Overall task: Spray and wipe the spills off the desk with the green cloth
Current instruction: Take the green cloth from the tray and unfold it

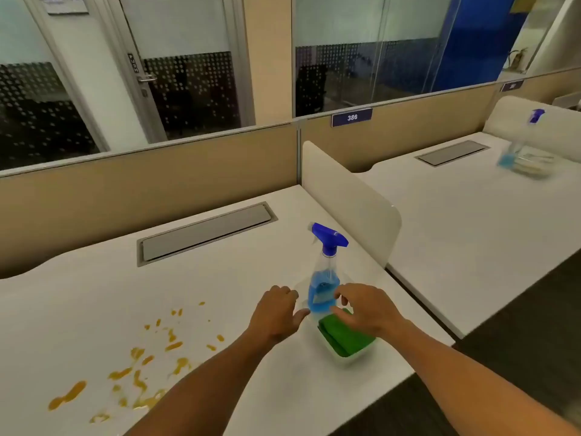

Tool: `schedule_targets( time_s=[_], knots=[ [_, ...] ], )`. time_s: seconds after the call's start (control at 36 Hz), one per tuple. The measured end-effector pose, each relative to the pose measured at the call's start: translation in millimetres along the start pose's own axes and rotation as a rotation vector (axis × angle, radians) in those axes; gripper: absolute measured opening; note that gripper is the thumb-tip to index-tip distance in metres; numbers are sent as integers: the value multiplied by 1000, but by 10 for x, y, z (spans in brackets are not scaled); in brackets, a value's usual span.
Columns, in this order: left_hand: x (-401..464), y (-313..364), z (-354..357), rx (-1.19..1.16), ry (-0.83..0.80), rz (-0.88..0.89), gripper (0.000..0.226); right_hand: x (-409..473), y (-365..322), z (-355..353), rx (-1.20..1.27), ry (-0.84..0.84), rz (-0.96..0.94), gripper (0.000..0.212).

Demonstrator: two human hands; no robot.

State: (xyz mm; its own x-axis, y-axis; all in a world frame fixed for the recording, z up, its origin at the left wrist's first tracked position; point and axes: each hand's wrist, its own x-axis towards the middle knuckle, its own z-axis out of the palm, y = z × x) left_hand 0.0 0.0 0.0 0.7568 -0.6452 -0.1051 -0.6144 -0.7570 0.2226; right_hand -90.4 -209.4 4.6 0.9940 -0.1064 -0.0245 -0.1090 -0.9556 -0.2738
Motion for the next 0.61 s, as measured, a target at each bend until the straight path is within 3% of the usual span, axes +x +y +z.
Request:
schedule_targets(
  time_s=[0.17,0.31,0.61],
  knots=[
    [142,271,125,-39,-86,87,47,9,151,169,1,-177,113,39],
    [293,432,265,45,-139,53,41,10,272,313,-30,-267,230,42],
    [531,688,595,95,-235,-73,34,-23,269,502,18,-329,287,61]
  ],
)
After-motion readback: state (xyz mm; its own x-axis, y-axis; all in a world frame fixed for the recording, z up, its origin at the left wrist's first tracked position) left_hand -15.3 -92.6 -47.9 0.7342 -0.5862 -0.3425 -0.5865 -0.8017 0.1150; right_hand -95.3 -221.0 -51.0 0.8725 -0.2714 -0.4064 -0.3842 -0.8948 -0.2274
